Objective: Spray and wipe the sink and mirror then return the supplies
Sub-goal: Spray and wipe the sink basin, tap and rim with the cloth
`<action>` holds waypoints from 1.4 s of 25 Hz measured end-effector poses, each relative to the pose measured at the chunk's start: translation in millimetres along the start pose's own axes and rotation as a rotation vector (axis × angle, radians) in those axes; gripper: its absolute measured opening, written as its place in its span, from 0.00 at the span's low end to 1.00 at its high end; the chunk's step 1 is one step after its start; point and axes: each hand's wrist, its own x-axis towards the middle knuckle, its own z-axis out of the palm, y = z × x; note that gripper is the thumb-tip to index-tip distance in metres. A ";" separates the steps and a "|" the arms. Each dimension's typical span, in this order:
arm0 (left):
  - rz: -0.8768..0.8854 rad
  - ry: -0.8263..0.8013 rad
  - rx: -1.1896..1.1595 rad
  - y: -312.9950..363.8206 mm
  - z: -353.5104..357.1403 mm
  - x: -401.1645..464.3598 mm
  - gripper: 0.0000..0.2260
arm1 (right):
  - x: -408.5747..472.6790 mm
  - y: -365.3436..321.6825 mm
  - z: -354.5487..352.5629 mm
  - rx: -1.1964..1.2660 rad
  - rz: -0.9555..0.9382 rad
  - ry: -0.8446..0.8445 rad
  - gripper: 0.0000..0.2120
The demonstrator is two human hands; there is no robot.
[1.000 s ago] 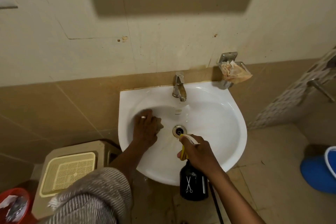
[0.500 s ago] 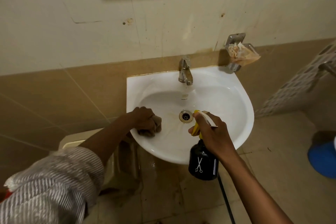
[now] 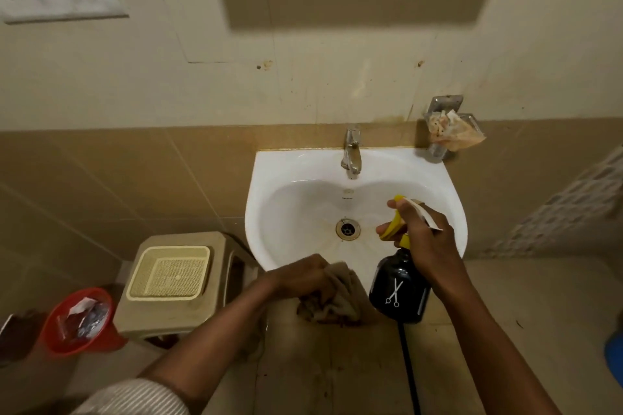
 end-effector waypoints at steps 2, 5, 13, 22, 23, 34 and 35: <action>0.081 0.242 -0.206 6.2 -11.9 3.4 0.06 | 3.2 0.0 -13.0 0.020 0.013 0.002 0.14; 0.088 0.676 -0.228 -9.4 -51.6 38.0 0.07 | 0.4 3.6 -17.6 0.019 0.023 0.004 0.15; -0.068 0.609 0.830 -69.3 -63.8 154.5 0.23 | 3.5 38.9 -14.9 -0.028 0.019 -0.018 0.17; -0.051 0.134 0.273 -50.3 -6.2 126.7 0.17 | 10.8 36.3 -3.4 0.026 0.055 -0.010 0.13; -0.023 0.077 0.088 -46.0 1.2 113.9 0.11 | 8.4 34.6 -4.8 0.030 0.057 -0.006 0.13; 0.194 -0.319 -0.097 55.7 84.9 10.8 0.24 | -0.1 -2.0 -44.1 0.031 -0.001 0.126 0.15; 0.221 -0.301 -0.105 60.9 92.9 6.5 0.26 | -0.3 -9.2 -49.5 0.046 -0.010 0.132 0.15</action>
